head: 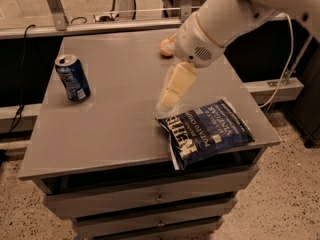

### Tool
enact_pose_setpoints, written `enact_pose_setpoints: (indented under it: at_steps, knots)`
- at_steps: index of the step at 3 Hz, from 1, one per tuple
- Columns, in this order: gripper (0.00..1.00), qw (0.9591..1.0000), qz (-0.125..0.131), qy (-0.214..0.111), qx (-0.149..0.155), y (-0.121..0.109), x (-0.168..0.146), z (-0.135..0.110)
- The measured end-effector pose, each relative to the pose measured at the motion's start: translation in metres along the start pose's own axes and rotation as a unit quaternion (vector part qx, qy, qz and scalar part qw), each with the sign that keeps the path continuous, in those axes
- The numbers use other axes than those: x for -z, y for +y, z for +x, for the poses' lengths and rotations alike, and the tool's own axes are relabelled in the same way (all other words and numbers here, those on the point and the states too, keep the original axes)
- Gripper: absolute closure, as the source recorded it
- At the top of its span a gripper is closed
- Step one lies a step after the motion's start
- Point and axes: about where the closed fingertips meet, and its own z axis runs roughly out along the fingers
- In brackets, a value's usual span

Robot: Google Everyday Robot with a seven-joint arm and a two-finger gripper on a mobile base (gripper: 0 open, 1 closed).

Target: Knock pepsi can over

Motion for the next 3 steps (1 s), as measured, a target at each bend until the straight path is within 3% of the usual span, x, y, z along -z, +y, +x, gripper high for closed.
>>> enact_pose_setpoints:
  at_steps: [1,3]
  knots:
    - [0.00,0.9961,-0.027,-0.084,0.004,-0.014,-0.059,-0.048]
    - [0.00,0.9773,-0.061,-0.203,-0.006,-0.024,-0.150,-0.128]
